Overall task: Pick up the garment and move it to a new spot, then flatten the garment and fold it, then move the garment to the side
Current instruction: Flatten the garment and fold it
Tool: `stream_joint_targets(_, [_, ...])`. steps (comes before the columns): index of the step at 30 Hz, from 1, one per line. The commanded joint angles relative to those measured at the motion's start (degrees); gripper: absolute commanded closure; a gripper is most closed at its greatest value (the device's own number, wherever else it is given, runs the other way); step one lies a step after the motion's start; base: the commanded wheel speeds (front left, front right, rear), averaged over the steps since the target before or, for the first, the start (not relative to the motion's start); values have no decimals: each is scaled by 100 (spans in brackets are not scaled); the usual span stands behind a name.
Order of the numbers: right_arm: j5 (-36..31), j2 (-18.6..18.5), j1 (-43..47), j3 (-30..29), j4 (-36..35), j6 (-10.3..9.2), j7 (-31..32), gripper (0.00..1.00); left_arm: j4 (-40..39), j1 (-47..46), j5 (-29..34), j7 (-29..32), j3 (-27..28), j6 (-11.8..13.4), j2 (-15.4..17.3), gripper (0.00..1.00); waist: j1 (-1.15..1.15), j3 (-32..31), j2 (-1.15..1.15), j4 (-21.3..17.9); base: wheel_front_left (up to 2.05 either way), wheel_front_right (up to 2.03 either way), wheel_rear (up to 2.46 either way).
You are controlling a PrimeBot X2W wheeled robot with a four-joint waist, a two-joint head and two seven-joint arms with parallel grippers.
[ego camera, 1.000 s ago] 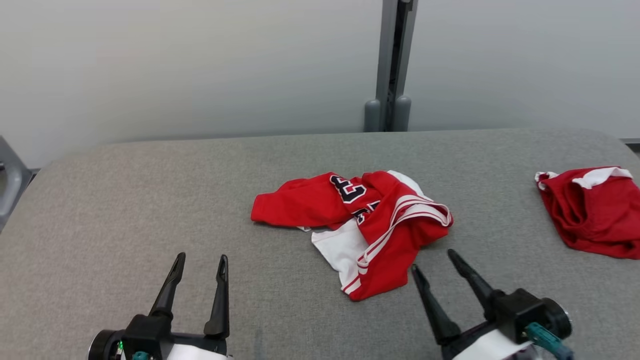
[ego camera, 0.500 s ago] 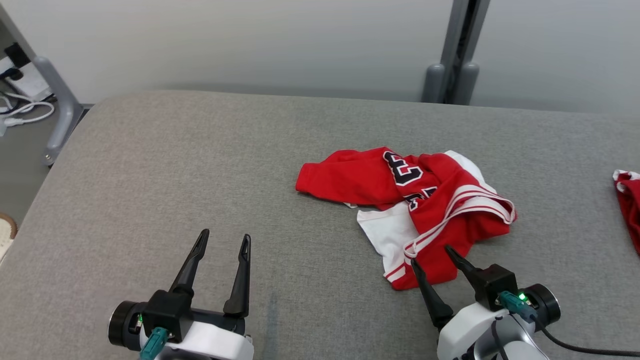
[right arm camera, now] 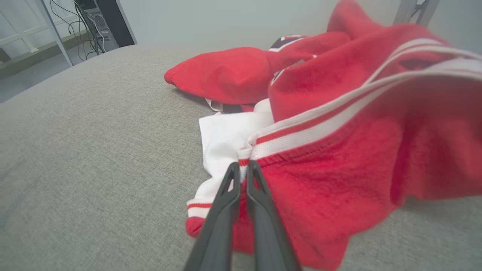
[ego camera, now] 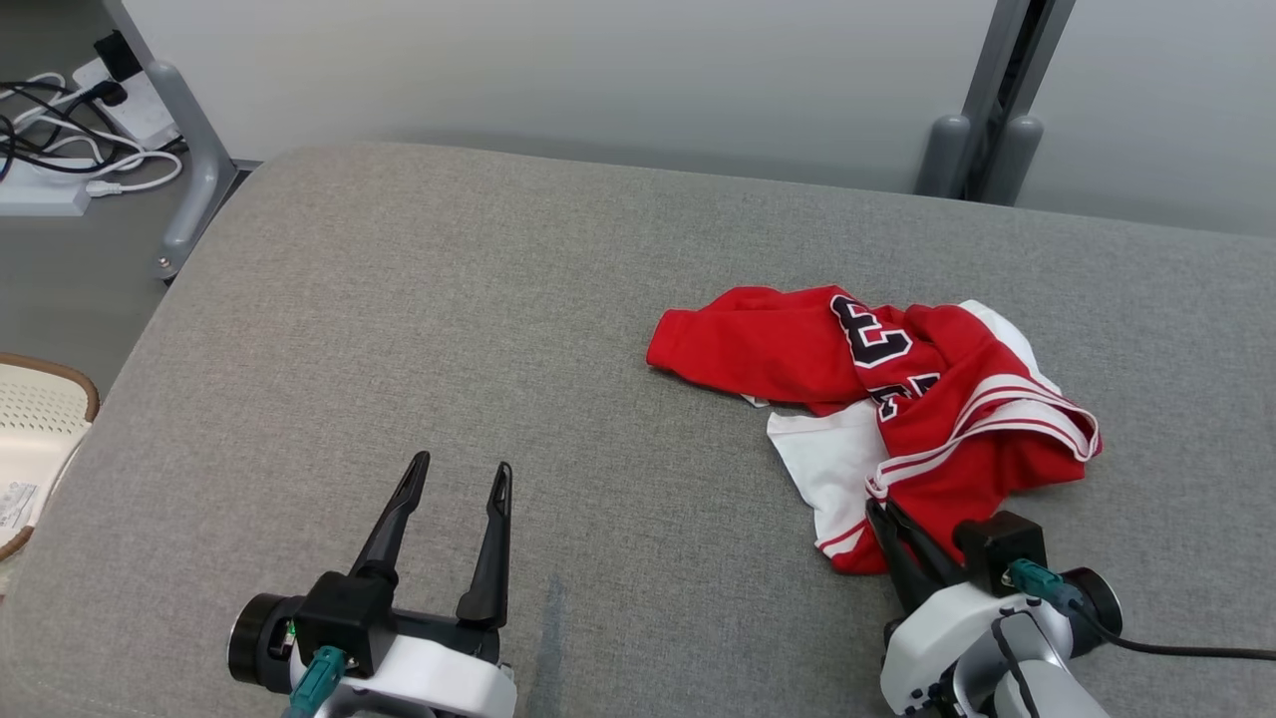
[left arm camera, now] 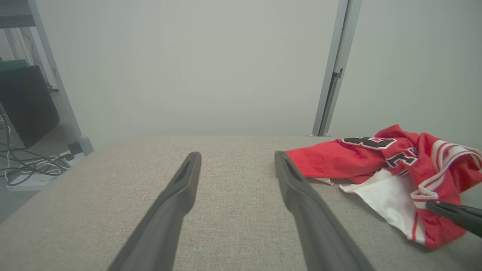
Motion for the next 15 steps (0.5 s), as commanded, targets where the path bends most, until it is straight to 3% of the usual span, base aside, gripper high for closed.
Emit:
stream_joint_targets(1, [85, -31, -100, 6, 23, -1, -111, 100, 1, -93, -40, -21, 3, 37, 14, 0, 0, -31, 0, -8, 0, 0, 0])
stream_joint_targets(9, [489, -29, -605, 849, -408, 0, -171, 100, 13, -36, -91, -21, -34, 92, 15, 0, 0, -245, 0, -97, 0, 0, 0])
stream_joint_targets(11, [534, -20, -1135, 1392, -686, 0, -106, 100, 23, 22, -91, -21, -36, 102, 15, 0, 0, -345, 0, -141, 0, 0, 0])
stream_joint_targets(15, [742, -31, -1807, 1880, -917, 0, -134, 100, 37, 81, -64, -21, -50, 109, 14, 0, 0, -456, 0, -178, 0, 0, 0])
